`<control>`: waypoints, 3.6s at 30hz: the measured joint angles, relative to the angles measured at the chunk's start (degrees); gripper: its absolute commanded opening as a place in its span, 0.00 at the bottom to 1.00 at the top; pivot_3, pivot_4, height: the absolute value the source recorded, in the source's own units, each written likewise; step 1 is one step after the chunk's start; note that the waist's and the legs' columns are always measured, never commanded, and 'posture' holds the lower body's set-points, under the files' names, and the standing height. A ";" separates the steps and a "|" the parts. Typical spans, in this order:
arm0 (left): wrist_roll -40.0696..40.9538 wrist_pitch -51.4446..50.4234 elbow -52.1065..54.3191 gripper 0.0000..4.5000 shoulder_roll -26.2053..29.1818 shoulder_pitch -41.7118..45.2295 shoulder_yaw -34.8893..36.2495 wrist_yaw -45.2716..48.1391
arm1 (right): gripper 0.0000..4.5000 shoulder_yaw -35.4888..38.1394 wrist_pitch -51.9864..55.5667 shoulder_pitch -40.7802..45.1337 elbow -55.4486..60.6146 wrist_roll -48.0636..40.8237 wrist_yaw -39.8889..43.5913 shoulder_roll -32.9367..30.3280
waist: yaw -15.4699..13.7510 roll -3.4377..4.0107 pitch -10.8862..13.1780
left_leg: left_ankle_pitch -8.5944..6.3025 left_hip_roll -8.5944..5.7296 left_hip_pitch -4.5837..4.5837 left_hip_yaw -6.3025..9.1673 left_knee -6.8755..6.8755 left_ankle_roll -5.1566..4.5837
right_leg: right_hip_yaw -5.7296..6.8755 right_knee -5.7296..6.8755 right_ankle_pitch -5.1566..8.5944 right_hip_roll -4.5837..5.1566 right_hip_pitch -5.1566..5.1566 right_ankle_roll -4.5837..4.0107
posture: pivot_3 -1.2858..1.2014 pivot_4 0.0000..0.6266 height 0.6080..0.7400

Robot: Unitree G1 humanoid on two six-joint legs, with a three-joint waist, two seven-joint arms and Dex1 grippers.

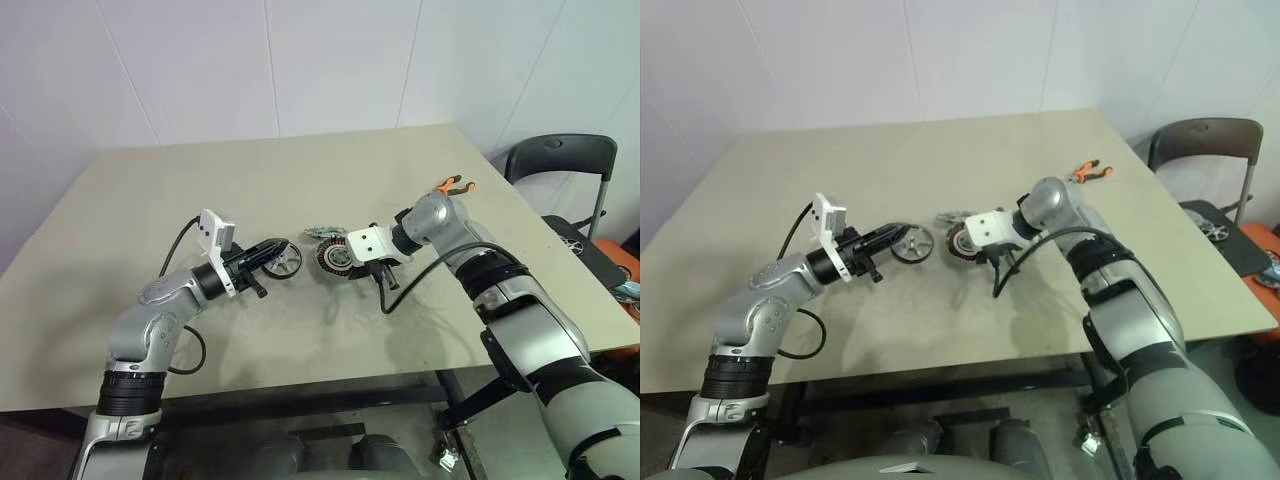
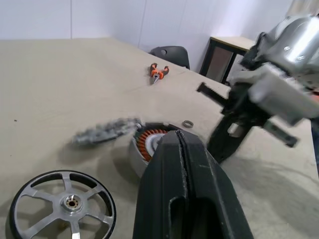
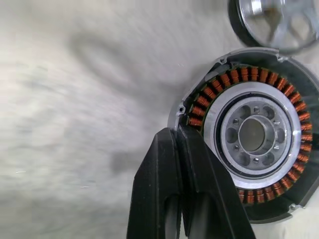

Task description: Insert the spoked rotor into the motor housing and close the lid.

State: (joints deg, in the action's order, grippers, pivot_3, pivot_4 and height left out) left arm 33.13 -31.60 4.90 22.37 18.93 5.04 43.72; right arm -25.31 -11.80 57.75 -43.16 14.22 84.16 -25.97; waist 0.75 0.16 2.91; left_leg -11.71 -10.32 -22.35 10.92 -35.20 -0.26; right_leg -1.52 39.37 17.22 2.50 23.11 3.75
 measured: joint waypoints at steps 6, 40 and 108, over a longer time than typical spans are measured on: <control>-0.12 0.82 -0.52 0.00 -0.18 0.27 -0.29 0.14 | 0.00 0.64 17.24 -8.75 22.28 -5.13 6.65 -5.10 | -0.25 -0.02 -0.01 | -0.03 0.01 -0.06 -0.01 -0.07 -0.05 | 0.02 -0.04 0.00 0.01 -0.01 0.01 | 0.52 0.00 1.00; -0.12 1.14 -2.61 0.00 0.07 2.01 -1.50 1.33 | 0.36 9.19 35.55 -8.60 31.15 -15.08 -4.77 -5.97 | -0.25 -0.43 -0.25 | -0.06 0.15 -0.05 -0.19 -0.09 -0.08 | 0.10 -0.09 -0.03 0.06 0.00 0.00 | 0.52 0.00 1.00; -2.55 1.65 -6.22 0.00 -1.38 4.88 -3.49 1.77 | 0.86 30.44 37.63 -24.08 11.06 -17.98 -69.67 11.30 | -1.51 -0.86 -0.58 | -0.04 0.31 0.08 -0.50 -0.03 -0.09 | 0.03 -0.10 -0.10 0.06 -0.02 -0.11 | 0.52 0.00 1.00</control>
State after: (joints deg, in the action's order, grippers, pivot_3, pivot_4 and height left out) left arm 30.58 -29.95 -1.32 20.99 23.81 1.56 45.49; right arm 5.14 25.83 33.67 -32.09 -3.75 14.50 -14.67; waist -0.76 -0.70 2.33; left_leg -11.75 -10.02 -22.26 10.43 -35.23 -0.35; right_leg -1.49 39.27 17.11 2.56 23.09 3.64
